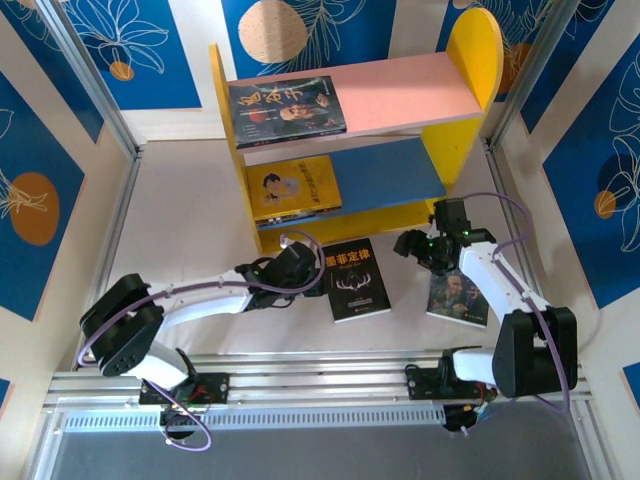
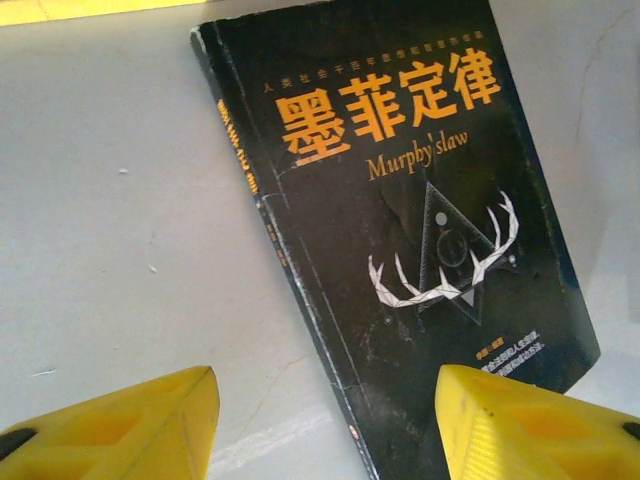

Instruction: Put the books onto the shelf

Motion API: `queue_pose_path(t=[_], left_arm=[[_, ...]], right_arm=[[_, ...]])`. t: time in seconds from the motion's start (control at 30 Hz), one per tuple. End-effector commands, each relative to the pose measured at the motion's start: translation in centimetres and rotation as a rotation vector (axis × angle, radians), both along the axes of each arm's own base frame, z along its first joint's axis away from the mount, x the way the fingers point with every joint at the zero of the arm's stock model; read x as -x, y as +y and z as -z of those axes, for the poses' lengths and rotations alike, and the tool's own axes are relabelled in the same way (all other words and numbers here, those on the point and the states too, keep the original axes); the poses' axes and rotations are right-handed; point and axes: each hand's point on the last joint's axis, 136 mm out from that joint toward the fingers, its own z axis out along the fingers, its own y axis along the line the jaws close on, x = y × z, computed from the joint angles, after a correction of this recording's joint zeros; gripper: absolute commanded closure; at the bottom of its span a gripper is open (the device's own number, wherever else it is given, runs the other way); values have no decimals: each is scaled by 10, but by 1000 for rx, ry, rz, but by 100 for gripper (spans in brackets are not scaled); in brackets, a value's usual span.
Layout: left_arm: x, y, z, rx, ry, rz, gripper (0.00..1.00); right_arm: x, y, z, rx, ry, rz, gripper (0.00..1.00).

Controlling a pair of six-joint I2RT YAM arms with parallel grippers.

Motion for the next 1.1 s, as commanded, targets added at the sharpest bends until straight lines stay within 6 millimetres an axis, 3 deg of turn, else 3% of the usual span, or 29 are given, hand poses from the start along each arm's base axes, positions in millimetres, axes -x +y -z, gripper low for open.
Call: queue_pose_path(t=[0.0, 0.17, 0.27, 0.4, 0.57, 0.7, 1.07], left_arm=[[-1, -9, -4, 14, -4, 42, 40], [-2, -18, -13, 49, -30, 72, 40], [-3, -19, -17, 57, -49, 83, 40], [-8, -26, -24, 60, -70, 104, 40], [-16, -44, -27, 96, -80, 118, 40], [-21, -54, -19, 114, -67, 109, 41], [-20, -50, 2, 109, -9, 59, 42]], right_arm=[[17, -40, 23, 101, 115, 106, 25], [17, -76, 40, 186, 192, 172, 25], [14, -77, 46, 183, 221, 152, 25], [9, -55, 58, 102, 268, 78, 26], [0, -7, 62, -3, 253, -47, 27], [-1, 31, 64, -22, 250, -153, 28], [29, 113, 65, -76, 260, -368, 30]])
